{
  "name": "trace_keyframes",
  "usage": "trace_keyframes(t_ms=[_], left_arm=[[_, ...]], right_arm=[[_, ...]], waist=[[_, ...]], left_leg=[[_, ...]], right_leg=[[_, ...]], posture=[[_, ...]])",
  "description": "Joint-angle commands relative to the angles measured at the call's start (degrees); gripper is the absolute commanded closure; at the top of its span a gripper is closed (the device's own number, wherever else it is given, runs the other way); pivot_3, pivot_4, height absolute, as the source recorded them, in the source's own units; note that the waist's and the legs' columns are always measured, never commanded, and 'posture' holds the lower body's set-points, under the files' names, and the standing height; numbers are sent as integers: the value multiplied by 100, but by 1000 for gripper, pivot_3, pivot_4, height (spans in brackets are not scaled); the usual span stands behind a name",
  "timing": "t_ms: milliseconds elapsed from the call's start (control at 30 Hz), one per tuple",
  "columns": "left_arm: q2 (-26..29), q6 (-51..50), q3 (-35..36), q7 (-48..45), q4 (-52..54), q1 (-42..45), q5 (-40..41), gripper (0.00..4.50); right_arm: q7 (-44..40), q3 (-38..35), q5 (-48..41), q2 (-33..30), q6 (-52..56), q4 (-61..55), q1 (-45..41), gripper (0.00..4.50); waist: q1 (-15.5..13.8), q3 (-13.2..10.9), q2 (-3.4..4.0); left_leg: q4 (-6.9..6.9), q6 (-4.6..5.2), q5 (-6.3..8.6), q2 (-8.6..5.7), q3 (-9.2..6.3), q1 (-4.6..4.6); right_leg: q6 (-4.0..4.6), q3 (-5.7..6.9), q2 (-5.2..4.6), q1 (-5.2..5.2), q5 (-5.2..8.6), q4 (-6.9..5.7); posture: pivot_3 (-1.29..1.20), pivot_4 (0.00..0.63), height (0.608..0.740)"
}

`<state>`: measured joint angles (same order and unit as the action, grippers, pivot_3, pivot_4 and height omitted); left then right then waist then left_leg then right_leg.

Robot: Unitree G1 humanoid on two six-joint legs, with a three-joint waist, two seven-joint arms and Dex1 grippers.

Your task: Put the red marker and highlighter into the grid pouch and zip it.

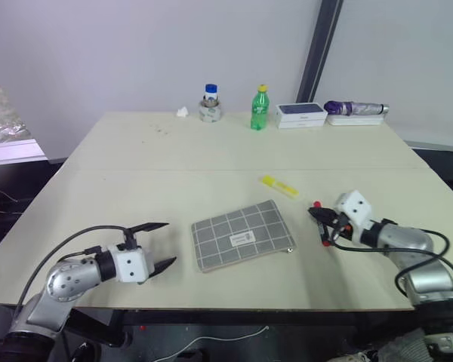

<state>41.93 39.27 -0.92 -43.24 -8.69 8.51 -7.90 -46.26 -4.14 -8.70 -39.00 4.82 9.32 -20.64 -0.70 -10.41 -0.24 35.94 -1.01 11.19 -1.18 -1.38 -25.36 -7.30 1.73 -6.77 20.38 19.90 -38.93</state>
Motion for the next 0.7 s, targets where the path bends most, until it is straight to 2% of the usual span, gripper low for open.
trace_keyframes(t_ms=[33,233,700], left_arm=[[96,753,-231,266,-140,288,-531,0],[-5,1440,-732,742,-647,730,-1421,0],[-354,1905,-1548,1472,-1503,1468,-2186,0]], right_arm=[[184,347,304,104,153,-455,-140,4448],[354,1015,1040,89,136,-591,-95,4448],[338,1254,1156,396,219,-572,-246,4448]], waist=[[0,0,0],[-3,0,0],[-7,5,4]], left_leg=[[0,0,0,-1,0,0],[0,0,0,-8,0,1],[7,0,-1,-16,-1,4]], right_leg=[[0,1,0,1,0,0],[-1,2,2,1,0,-4],[-2,3,3,-5,-1,-9]], posture=[[0,150,740],[0,150,740],[0,150,740]])
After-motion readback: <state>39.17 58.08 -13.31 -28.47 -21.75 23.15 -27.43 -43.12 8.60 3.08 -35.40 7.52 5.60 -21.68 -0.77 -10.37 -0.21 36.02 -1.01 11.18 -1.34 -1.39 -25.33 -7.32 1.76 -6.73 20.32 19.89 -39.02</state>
